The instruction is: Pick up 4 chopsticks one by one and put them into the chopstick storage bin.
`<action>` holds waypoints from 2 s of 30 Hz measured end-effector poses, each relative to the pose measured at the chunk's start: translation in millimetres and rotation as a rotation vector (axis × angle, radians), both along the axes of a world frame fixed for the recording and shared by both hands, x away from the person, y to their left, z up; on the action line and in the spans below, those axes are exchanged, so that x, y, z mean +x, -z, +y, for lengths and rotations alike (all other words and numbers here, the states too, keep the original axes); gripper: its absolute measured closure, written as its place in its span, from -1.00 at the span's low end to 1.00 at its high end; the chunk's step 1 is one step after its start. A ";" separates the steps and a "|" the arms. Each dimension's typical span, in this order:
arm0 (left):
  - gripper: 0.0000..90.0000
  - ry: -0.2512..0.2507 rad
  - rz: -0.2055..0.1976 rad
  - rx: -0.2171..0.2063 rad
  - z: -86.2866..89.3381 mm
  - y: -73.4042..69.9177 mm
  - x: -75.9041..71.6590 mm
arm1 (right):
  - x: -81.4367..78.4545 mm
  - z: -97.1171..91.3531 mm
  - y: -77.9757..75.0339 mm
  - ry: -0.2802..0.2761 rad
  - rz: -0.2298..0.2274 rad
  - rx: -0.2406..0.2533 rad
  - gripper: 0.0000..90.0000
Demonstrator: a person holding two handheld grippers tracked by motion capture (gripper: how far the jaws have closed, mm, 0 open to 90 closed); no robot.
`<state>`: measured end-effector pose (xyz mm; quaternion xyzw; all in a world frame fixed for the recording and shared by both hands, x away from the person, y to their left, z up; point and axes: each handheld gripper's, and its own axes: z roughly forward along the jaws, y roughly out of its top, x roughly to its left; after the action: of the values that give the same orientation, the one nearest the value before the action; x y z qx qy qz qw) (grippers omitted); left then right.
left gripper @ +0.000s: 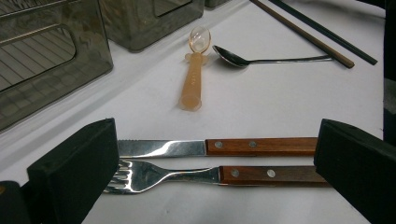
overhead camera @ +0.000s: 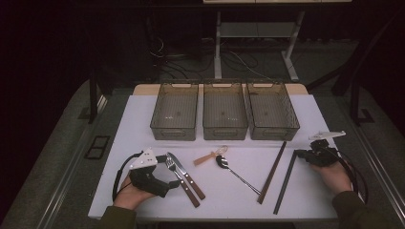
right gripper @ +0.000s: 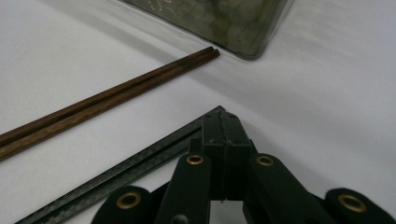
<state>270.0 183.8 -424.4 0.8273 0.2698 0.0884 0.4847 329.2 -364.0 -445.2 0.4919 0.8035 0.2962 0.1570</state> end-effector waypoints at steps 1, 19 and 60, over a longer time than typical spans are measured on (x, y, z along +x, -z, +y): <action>-1.00 0.001 0.000 0.001 0.1 0.0 0.1 | 0.5 0.5 0.0 -0.001 -0.001 -0.001 1.00; -1.00 0.006 0.004 0.003 -0.6 0.6 0.1 | 9.3 9.5 1.1 -0.009 -0.007 0.016 1.00; -1.00 0.007 0.008 0.003 -0.4 0.9 0.2 | 21.7 36.9 1.1 -0.039 -0.006 0.016 1.00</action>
<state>270.2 183.4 -425.3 0.8294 0.2688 0.0842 0.4825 350.9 -327.2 -446.3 0.4763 0.8102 0.3070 0.1497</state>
